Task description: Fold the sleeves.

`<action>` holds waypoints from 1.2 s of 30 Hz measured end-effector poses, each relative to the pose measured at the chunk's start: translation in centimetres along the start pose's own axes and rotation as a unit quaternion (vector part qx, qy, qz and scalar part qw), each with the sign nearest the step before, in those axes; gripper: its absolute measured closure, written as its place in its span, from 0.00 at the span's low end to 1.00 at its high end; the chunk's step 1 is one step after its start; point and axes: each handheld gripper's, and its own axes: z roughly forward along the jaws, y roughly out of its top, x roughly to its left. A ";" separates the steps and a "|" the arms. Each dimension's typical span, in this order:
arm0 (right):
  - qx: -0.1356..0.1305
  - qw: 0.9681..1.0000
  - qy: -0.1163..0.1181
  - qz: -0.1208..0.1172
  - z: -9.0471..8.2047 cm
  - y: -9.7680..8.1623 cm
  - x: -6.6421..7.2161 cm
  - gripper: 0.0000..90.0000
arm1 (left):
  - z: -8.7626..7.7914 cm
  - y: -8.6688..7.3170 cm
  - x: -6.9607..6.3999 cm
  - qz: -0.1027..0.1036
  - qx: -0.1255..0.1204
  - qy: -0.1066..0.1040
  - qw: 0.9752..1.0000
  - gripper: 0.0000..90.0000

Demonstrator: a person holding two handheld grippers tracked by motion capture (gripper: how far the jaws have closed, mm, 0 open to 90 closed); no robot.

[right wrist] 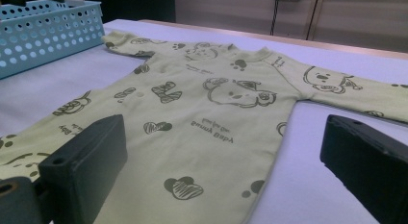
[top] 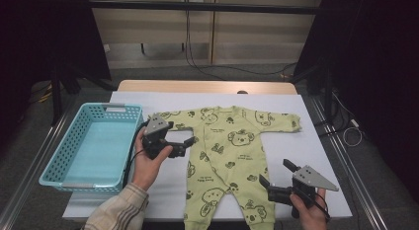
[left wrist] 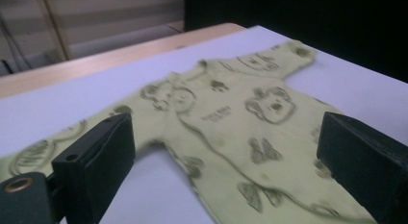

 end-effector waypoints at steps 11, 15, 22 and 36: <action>-0.001 1.000 0.009 -0.006 -0.1 -0.1 -0.1 0.02 | 2.2 2.2 2.3 0.017 0.024 0.045 0.999 0.07; 0.004 1.000 0.011 -0.003 0.0 -0.2 0.0 0.02 | 3.7 1.7 2.8 0.010 0.031 0.061 0.998 0.07; 0.003 1.000 0.017 -0.009 -0.1 -0.2 0.0 0.02 | 5.6 0.6 3.9 -0.015 0.056 0.084 0.995 0.07; 0.008 1.000 0.026 -0.013 0.0 -0.3 0.2 0.02 | 8.2 -0.7 7.0 -0.032 0.141 0.110 0.983 0.22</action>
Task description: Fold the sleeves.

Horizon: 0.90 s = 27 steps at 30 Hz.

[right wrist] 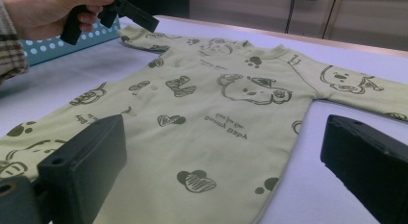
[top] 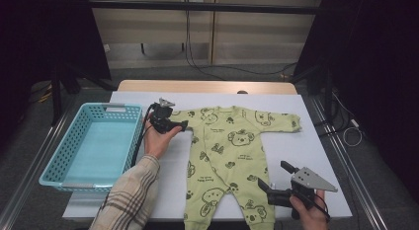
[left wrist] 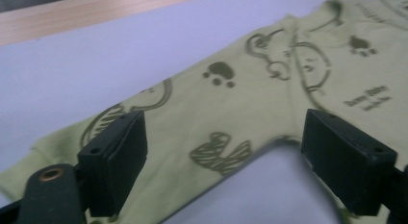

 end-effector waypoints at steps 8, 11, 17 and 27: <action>0.002 1.000 0.004 -0.001 0.0 0.0 0.0 0.02 | 0.8 -0.6 1.5 -0.005 0.037 0.022 0.999 0.38; 0.001 1.000 0.005 0.003 0.1 0.0 0.1 0.02 | 1.0 -0.8 1.6 -0.004 0.050 0.027 0.998 0.43; 0.003 1.000 0.005 -0.001 0.1 -0.1 0.0 0.02 | 1.6 -1.1 1.7 -0.017 0.061 0.029 0.998 0.53; 0.004 1.000 0.007 -0.003 0.2 -0.1 0.1 0.02 | 1.9 -1.4 1.7 -0.016 0.066 0.043 0.997 0.58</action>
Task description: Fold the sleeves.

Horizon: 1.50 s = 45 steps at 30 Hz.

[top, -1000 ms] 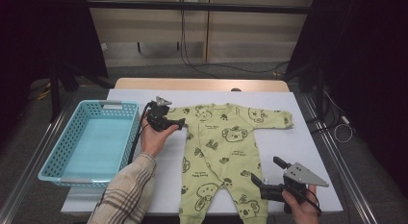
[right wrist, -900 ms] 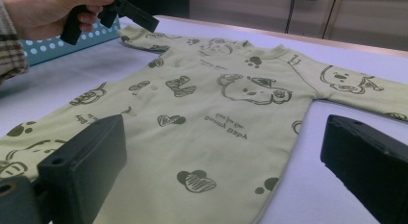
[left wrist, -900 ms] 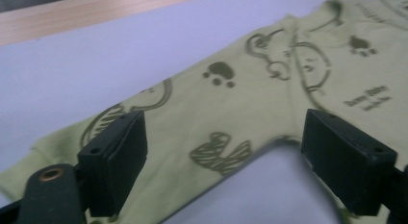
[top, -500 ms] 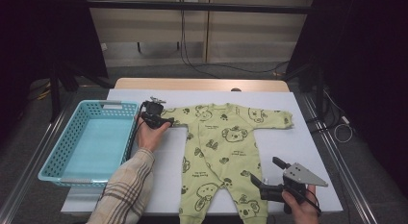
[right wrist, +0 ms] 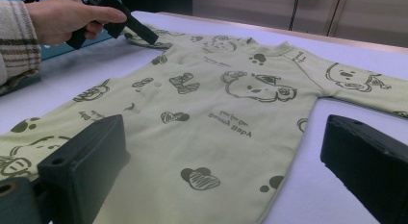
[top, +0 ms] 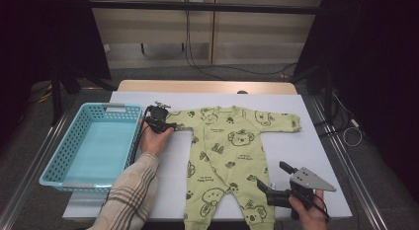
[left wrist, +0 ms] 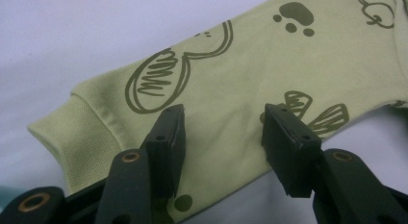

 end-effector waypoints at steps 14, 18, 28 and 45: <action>0.004 1.000 0.001 -0.003 0.2 -0.1 0.1 0.02 | 0.2 0.2 0.3 -0.014 0.005 -0.044 0.999 0.95; 0.004 1.000 0.000 -0.004 0.1 -0.1 0.1 0.02 | 0.1 0.3 0.1 -0.007 0.004 -0.032 0.999 0.99; 0.003 1.000 -0.004 0.000 0.1 -0.1 -0.1 0.02 | 0.0 0.2 0.3 -0.026 0.000 -0.041 0.999 1.00; 0.000 1.000 -0.002 -0.003 0.0 -0.1 0.0 0.02 | -1.2 0.5 0.2 -0.024 -0.044 -0.036 0.998 1.00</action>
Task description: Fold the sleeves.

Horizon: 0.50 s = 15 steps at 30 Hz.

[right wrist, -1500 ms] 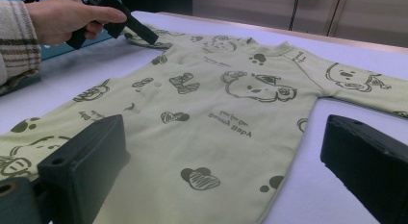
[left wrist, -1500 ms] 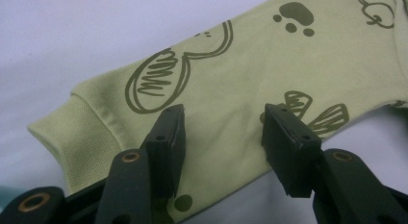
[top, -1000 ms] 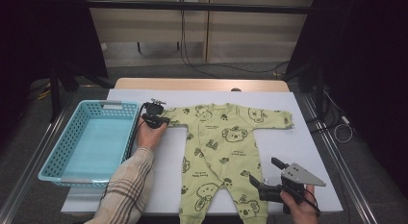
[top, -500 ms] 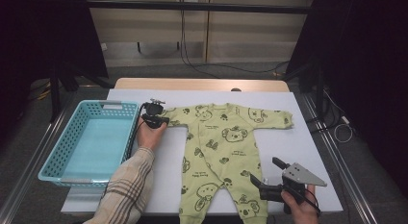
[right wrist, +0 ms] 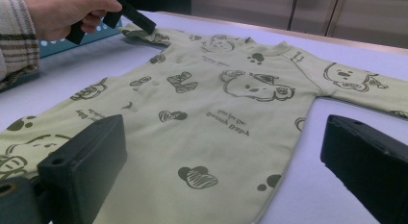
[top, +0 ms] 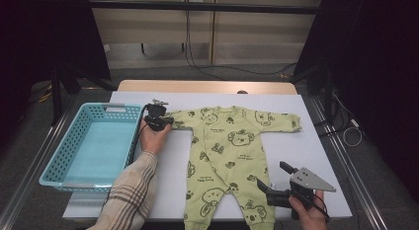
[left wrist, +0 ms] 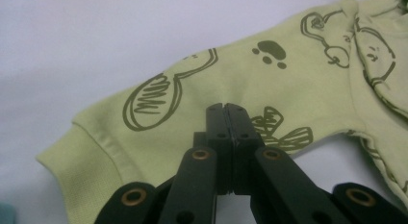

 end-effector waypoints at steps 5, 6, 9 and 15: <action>0.000 1.000 0.000 0.002 0.0 0.0 0.0 0.02 | -0.5 0.2 0.1 -0.006 -0.024 -0.006 1.000 1.00; -0.001 1.000 0.000 0.001 0.0 0.0 0.0 0.02 | -0.6 0.3 0.1 -0.006 -0.027 -0.004 1.000 1.00; -0.001 1.000 -0.001 0.002 0.0 0.0 0.0 0.02 | -0.9 0.5 0.0 0.001 -0.037 -0.008 0.999 1.00; -0.001 1.000 -0.002 0.003 0.0 0.0 0.0 0.02 | -1.3 0.7 -0.4 0.003 -0.056 -0.019 0.998 1.00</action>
